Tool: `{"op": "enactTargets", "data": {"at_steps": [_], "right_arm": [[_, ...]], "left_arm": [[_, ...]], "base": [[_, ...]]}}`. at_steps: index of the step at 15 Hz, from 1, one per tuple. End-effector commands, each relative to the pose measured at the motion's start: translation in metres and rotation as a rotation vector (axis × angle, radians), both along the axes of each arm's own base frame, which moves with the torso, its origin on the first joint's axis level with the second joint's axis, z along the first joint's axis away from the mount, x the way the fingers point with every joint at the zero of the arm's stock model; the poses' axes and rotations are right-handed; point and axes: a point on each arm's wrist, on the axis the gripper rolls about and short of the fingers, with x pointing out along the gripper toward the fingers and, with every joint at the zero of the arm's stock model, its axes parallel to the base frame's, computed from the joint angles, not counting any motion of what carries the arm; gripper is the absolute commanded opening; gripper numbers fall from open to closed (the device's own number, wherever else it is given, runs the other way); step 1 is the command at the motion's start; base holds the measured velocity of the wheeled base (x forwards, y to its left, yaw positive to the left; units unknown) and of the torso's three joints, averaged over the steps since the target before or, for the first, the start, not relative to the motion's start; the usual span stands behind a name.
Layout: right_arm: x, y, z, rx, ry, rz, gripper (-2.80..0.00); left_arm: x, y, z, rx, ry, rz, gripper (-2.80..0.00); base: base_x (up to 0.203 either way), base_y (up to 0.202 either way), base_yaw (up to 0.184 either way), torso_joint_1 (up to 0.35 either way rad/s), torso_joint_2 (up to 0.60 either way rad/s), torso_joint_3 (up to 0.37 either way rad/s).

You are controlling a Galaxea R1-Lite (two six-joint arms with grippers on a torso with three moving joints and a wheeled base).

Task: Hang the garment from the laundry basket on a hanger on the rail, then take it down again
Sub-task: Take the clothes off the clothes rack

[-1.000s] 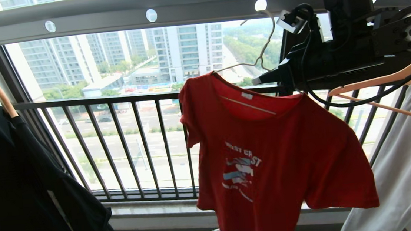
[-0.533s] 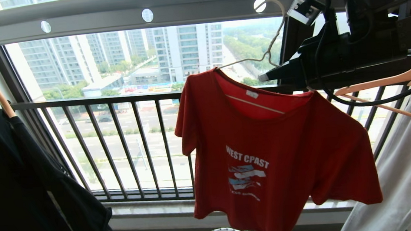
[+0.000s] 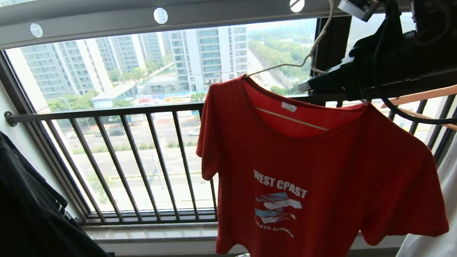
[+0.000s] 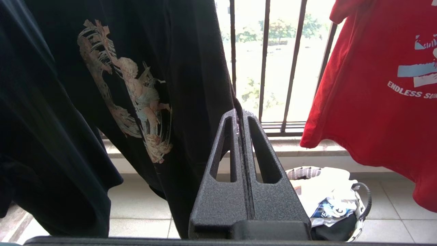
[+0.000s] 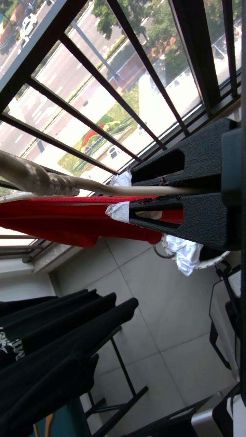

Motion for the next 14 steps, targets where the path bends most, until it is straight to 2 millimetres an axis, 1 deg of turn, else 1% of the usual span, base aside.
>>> {"op": "enactTargets", "data": {"at_steps": [1, 5, 10, 12, 14], "right_arm": [[-0.016, -0.003, 0.012, 0.011, -0.036, 0.011, -2.80], [-0.032, -0.008, 0.024, 0.020, -0.075, -0.003, -2.80], [-0.053, -0.012, 0.023, 0.017, -0.075, 0.000, -2.80], [-0.062, -0.015, 0.030, 0.026, -0.103, 0.000, -2.80], [-0.076, -0.020, 0.037, 0.036, -0.130, 0.000, -2.80]], "left_arm": [[0.000, 0.000, 0.000, 0.000, 0.001, 0.001, -2.80], [0.000, 0.000, 0.000, 0.000, 0.001, -0.001, -2.80], [0.000, 0.000, 0.000, 0.000, 0.002, 0.000, -2.80], [0.000, 0.000, 0.000, 0.000, 0.001, 0.001, -2.80], [0.000, 0.000, 0.000, 0.000, 0.001, 0.000, -2.80]], "base": [[0.000, 0.000, 0.000, 0.000, 0.00, 0.000], [0.000, 0.000, 0.000, 0.000, 0.00, 0.000], [0.000, 0.000, 0.000, 0.000, 0.00, 0.000], [0.000, 0.000, 0.000, 0.000, 0.00, 0.000], [0.000, 0.000, 0.000, 0.000, 0.00, 0.000]]}}
